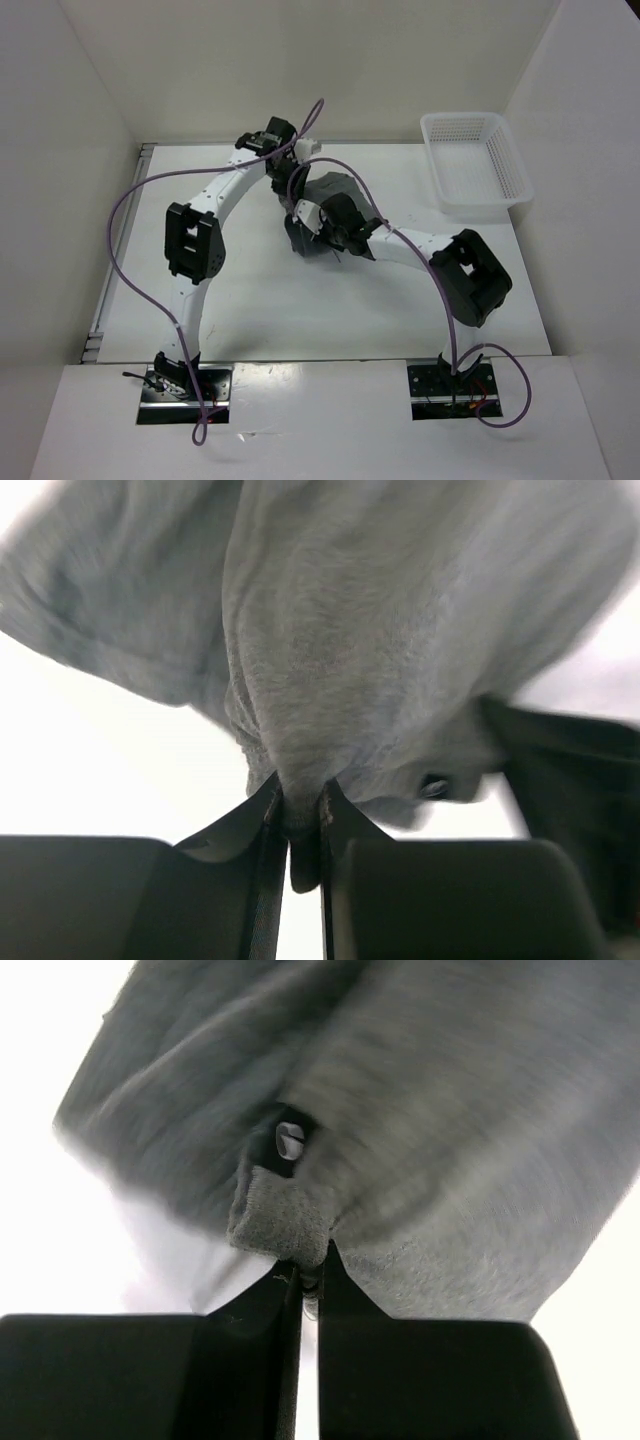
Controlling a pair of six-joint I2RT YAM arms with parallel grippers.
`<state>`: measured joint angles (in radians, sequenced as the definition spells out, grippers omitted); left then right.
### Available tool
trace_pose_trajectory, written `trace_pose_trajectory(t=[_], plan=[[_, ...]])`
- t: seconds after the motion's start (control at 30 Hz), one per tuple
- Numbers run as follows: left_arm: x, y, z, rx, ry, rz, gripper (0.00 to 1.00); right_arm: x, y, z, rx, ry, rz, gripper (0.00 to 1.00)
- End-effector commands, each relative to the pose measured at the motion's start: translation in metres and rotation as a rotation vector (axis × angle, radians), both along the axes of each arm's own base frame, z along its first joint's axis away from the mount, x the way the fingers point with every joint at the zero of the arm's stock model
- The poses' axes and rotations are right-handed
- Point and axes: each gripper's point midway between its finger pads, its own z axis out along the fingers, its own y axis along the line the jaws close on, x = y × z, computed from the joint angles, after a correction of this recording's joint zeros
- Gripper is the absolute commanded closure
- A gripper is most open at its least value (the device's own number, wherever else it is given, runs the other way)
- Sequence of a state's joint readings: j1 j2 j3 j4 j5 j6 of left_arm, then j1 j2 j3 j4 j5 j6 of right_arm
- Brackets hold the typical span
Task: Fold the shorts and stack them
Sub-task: Fold the shorts
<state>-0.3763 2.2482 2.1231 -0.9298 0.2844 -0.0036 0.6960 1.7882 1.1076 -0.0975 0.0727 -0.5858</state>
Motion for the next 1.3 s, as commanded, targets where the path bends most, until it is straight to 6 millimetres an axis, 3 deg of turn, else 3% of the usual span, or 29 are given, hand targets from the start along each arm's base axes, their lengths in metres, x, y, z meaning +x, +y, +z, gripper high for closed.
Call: trace_pose_trajectory(t=[0.0,0.03,0.1,0.2,0.33,0.4,0.47,0.5,0.53,0.67,0.8,0.97,1.03,1.1,1.13,1.2,1.27], plan=[[0.020,-0.018,0.073,-0.107,-0.147,-0.032,0.86,0.010,0.016,0.051,0.047,-0.102,0.067,1.00],[0.027,-0.021,0.094,-0.127,-0.201,-0.033,0.86,0.009,0.019,0.054,0.055,-0.096,0.079,1.00],[0.035,-0.018,0.095,-0.130,-0.213,-0.023,0.86,0.006,0.023,0.062,0.076,-0.093,0.100,1.00],[0.046,-0.008,0.073,-0.115,-0.179,0.002,0.83,0.009,0.029,0.071,0.110,-0.097,0.095,1.00],[0.066,0.023,0.024,-0.049,-0.112,0.077,0.77,0.021,0.039,0.068,0.116,-0.105,0.095,1.00],[0.080,0.044,0.014,-0.007,-0.121,0.129,0.75,0.022,0.046,0.065,0.114,-0.101,0.105,1.00],[0.088,0.053,0.002,-0.003,-0.113,0.147,0.71,0.025,0.054,0.059,0.107,-0.110,0.124,1.00],[0.090,0.062,-0.009,0.013,-0.097,0.164,0.69,0.022,0.057,0.053,0.091,-0.105,0.142,1.00],[0.092,0.061,-0.006,0.010,-0.105,0.165,0.66,0.019,0.062,0.053,0.091,-0.105,0.152,1.00],[0.097,0.073,-0.028,0.056,-0.087,0.193,0.58,0.008,0.072,0.046,0.089,-0.084,0.198,1.00],[0.097,0.075,-0.040,0.074,-0.070,0.198,0.56,-0.016,0.089,0.040,0.075,-0.048,0.292,1.00],[0.101,0.082,-0.038,0.079,-0.081,0.213,0.50,-0.042,0.103,0.021,0.046,0.006,0.377,0.88],[0.103,0.082,-0.030,0.073,-0.098,0.214,0.43,-0.044,0.107,0.026,0.058,0.018,0.395,0.58],[0.105,0.087,-0.023,0.070,-0.109,0.224,0.36,-0.046,0.114,0.036,0.079,0.027,0.418,0.44],[0.105,0.087,-0.009,0.063,-0.133,0.225,0.36,-0.044,0.120,0.047,0.098,0.018,0.429,0.42],[0.106,0.089,0.003,0.064,-0.157,0.231,0.34,-0.047,0.128,0.074,0.167,0.020,0.427,0.41],[0.106,0.094,0.031,0.050,-0.205,0.243,0.28,-0.046,0.136,0.104,0.226,0.008,0.424,0.41]])
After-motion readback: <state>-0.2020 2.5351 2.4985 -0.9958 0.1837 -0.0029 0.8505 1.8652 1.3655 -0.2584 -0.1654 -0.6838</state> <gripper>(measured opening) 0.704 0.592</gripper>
